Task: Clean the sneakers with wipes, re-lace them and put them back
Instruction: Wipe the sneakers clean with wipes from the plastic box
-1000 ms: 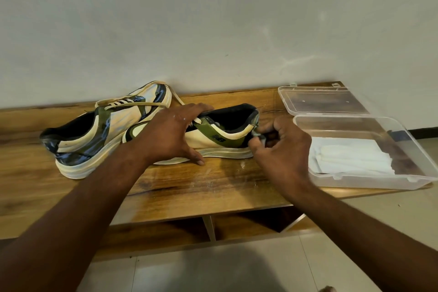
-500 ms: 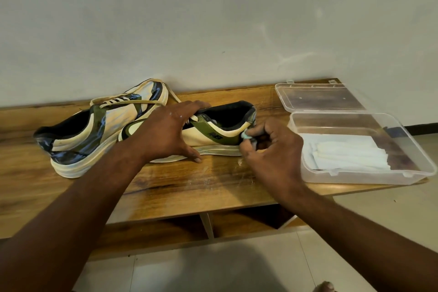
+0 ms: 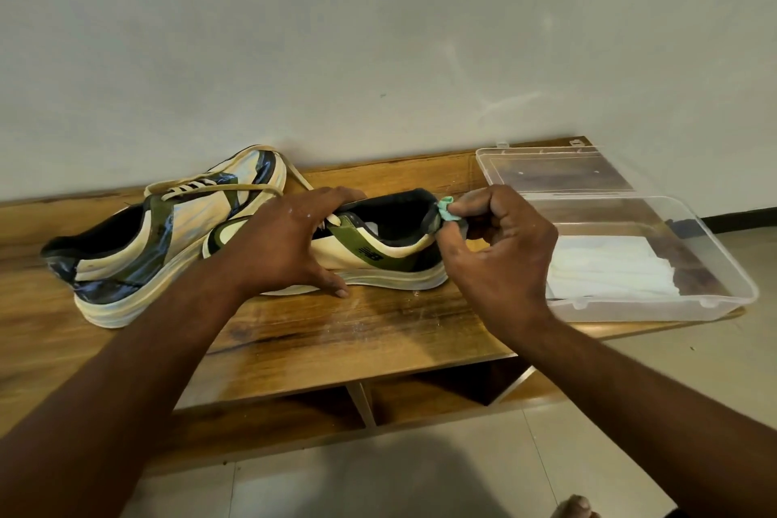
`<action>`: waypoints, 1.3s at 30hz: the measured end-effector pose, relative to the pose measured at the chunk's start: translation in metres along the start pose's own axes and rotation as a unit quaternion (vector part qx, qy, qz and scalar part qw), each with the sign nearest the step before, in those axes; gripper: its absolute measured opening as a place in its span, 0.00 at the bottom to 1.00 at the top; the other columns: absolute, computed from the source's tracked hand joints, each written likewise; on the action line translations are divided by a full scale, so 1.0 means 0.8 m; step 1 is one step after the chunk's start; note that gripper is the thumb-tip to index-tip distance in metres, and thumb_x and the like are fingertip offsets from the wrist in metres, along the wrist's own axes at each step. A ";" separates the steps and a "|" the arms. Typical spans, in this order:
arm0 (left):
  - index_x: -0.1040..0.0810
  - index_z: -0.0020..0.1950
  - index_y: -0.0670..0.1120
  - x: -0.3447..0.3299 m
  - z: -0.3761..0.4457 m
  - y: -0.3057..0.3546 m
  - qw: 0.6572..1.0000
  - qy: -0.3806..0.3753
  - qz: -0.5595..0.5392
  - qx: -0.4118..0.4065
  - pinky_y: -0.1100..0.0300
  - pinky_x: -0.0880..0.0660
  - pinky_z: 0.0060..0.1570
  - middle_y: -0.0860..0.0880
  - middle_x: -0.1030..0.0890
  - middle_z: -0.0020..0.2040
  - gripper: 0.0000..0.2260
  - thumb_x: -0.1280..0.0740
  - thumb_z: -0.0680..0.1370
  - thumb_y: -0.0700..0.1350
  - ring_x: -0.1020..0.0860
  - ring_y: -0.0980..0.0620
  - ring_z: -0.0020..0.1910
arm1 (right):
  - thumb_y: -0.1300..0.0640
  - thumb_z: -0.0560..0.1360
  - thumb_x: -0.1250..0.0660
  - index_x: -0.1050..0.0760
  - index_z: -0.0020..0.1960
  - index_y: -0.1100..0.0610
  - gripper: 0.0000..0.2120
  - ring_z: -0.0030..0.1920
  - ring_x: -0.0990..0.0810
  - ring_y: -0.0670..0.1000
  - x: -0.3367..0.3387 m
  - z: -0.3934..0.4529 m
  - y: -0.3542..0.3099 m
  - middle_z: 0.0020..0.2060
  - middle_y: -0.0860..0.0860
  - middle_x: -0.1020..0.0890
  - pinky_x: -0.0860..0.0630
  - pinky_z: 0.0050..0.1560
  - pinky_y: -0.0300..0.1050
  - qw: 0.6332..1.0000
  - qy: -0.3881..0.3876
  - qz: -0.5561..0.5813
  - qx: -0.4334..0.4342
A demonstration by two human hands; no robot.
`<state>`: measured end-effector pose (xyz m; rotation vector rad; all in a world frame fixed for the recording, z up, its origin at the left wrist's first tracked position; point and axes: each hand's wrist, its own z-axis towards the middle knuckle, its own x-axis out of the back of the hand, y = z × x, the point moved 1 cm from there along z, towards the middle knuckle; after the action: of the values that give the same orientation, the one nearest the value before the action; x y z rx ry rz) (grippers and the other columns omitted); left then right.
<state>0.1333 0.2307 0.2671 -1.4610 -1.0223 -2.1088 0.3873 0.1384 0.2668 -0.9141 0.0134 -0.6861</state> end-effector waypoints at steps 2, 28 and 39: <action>0.31 0.76 0.62 0.000 0.000 -0.001 1.000 0.000 0.001 -0.004 0.52 0.21 0.56 0.64 0.21 0.66 0.52 0.14 0.55 0.63 0.19 0.56 0.57 | 0.66 0.71 0.24 0.20 0.48 0.62 0.08 0.44 0.16 0.51 0.003 0.000 0.002 0.43 0.51 0.17 0.17 0.39 0.52 0.999 -0.013 0.014 0.028; 0.38 0.81 0.63 0.001 0.030 0.039 0.980 -0.014 0.188 -0.068 0.47 0.30 0.65 0.56 0.27 0.75 0.53 0.14 0.61 0.55 0.29 0.50 0.73 | 0.54 0.69 0.26 0.21 0.42 0.57 0.07 0.38 0.18 0.48 0.045 -0.016 -0.003 0.37 0.47 0.18 0.18 0.40 0.53 0.998 0.005 -0.046 -0.047; 0.41 0.85 0.46 -0.031 0.035 0.048 0.989 0.116 0.050 0.083 0.44 0.28 0.70 0.42 0.32 0.80 0.44 0.23 0.73 0.38 0.30 0.38 0.76 | 0.61 0.70 0.22 0.17 0.46 0.53 0.08 0.41 0.16 0.44 0.030 -0.036 -0.005 0.42 0.43 0.16 0.17 0.39 0.42 0.993 -0.081 -0.038 -0.080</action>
<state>0.1864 0.2235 0.2634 -1.1337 -0.9878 -2.0139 0.3955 0.1028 0.2579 -1.1275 -0.1126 -0.6865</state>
